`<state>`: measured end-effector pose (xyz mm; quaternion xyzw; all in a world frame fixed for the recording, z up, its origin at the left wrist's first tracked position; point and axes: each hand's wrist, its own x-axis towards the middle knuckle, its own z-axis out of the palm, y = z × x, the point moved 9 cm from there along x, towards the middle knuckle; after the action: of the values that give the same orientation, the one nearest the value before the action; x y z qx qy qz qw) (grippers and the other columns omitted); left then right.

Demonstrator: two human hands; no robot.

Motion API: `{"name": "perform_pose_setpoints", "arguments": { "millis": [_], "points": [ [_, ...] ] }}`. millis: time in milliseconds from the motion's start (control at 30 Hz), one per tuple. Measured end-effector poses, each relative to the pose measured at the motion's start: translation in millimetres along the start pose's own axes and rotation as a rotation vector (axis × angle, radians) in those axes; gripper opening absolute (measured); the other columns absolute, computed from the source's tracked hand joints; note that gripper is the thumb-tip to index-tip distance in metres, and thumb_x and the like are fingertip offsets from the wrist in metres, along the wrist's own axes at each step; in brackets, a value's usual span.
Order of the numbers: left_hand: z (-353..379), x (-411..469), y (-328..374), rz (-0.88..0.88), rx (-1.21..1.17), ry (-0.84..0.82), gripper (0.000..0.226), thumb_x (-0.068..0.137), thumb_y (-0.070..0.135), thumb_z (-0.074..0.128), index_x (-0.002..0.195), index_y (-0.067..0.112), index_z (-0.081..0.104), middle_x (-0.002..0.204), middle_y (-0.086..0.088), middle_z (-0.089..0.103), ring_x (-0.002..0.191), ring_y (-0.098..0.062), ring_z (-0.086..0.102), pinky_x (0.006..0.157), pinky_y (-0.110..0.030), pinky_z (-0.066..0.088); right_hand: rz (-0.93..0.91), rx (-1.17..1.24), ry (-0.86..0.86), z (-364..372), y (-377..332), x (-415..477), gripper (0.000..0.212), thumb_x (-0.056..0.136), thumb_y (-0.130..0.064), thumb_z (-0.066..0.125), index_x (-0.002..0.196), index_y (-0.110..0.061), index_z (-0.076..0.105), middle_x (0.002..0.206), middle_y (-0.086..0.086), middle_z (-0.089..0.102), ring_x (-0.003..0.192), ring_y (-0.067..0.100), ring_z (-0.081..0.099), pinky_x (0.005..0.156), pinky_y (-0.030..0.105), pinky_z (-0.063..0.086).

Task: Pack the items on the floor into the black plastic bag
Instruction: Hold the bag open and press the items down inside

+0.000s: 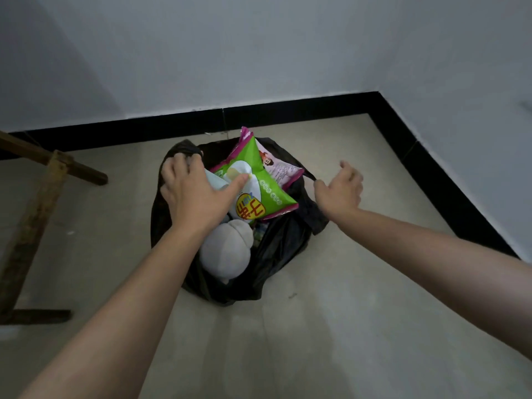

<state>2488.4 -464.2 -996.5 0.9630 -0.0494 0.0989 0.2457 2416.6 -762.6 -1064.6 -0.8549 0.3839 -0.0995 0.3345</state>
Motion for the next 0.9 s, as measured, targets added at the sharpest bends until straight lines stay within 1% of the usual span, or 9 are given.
{"name": "perform_pose_setpoints", "arguments": {
  "millis": [100,167,300,367,433,533,600,767,900],
  "points": [
    [10,-3,2,-0.004,0.086,-0.017,0.109,0.064,0.087,0.055,0.138,0.010,0.037,0.149,-0.014,0.029,0.142,-0.034,0.017,0.110,-0.054,0.025,0.474,0.135,-0.220,31,66,-1,0.093,0.080,-0.041,0.065,0.153,-0.013,0.015,0.153,0.013,0.027,0.139,0.034,0.031,0.111,0.045,0.034],
    [14,-4,1,0.016,0.124,-0.011,0.112,0.062,0.085,0.060,0.139,0.009,0.034,0.151,-0.016,0.026,0.143,-0.036,0.015,0.111,-0.056,0.024,0.598,0.284,-0.363,61,81,-9,0.104,0.073,-0.048,0.069,0.153,-0.009,0.016,0.152,0.012,0.035,0.136,0.032,0.039,0.110,0.043,0.035],
    [19,-2,-1,0.032,0.152,0.011,0.111,0.062,0.082,0.064,0.139,0.008,0.032,0.151,-0.019,0.025,0.143,-0.038,0.015,0.111,-0.057,0.023,0.458,0.400,-0.553,94,58,-2,0.065,0.082,-0.046,0.072,0.129,-0.006,0.054,0.116,0.008,0.065,0.096,0.021,0.064,0.081,0.032,0.048],
    [21,0,-1,0.028,0.161,0.010,0.112,0.063,0.083,0.062,0.139,0.008,0.030,0.152,-0.018,0.024,0.143,-0.038,0.014,0.112,-0.056,0.023,0.422,0.449,-0.594,93,49,3,0.036,0.088,-0.033,0.071,0.112,-0.007,0.060,0.094,0.005,0.065,0.070,0.014,0.060,0.067,0.030,0.056],
    [24,1,0,0.034,0.170,0.011,0.111,0.063,0.083,0.061,0.139,0.008,0.030,0.151,-0.019,0.024,0.143,-0.038,0.014,0.112,-0.057,0.023,0.382,0.389,-0.603,84,48,8,0.017,0.092,-0.021,0.066,0.102,-0.009,0.060,0.088,0.004,0.061,0.064,0.012,0.055,0.069,0.033,0.058],
    [27,2,2,0.045,0.175,0.016,0.111,0.064,0.082,0.063,0.139,0.007,0.032,0.151,-0.020,0.025,0.142,-0.039,0.015,0.111,-0.058,0.023,0.257,0.216,-0.511,55,46,29,0.024,0.095,-0.026,0.056,0.113,-0.011,0.059,0.102,0.007,0.062,0.087,0.022,0.061,0.063,0.032,0.054],
    [27,3,3,0.045,0.169,0.013,0.111,0.063,0.082,0.064,0.138,0.006,0.033,0.151,-0.020,0.026,0.142,-0.039,0.015,0.110,-0.059,0.023,0.283,0.343,-0.375,28,44,42,0.035,0.092,-0.028,0.047,0.120,-0.010,0.058,0.111,0.010,0.060,0.097,0.029,0.061,0.058,0.031,0.055],
    [22,3,2,0.053,0.144,0.007,0.113,0.060,0.083,0.065,0.137,0.006,0.033,0.149,-0.020,0.027,0.142,-0.039,0.016,0.110,-0.058,0.024,0.289,0.942,-0.162,-20,-1,41,0.035,0.097,-0.022,0.032,0.110,-0.003,0.058,0.089,0.018,0.070,0.066,0.025,0.072,0.058,0.034,0.059],
    [13,1,-2,0.064,0.126,0.024,0.112,0.058,0.083,0.066,0.134,0.006,0.036,0.145,-0.018,0.031,0.140,-0.038,0.020,0.109,-0.055,0.028,0.069,1.007,-0.198,-36,-65,17,0.030,0.094,-0.016,0.032,0.095,-0.001,0.059,0.070,0.016,0.066,0.047,0.021,0.060,0.053,0.032,0.056]
  ]
}}
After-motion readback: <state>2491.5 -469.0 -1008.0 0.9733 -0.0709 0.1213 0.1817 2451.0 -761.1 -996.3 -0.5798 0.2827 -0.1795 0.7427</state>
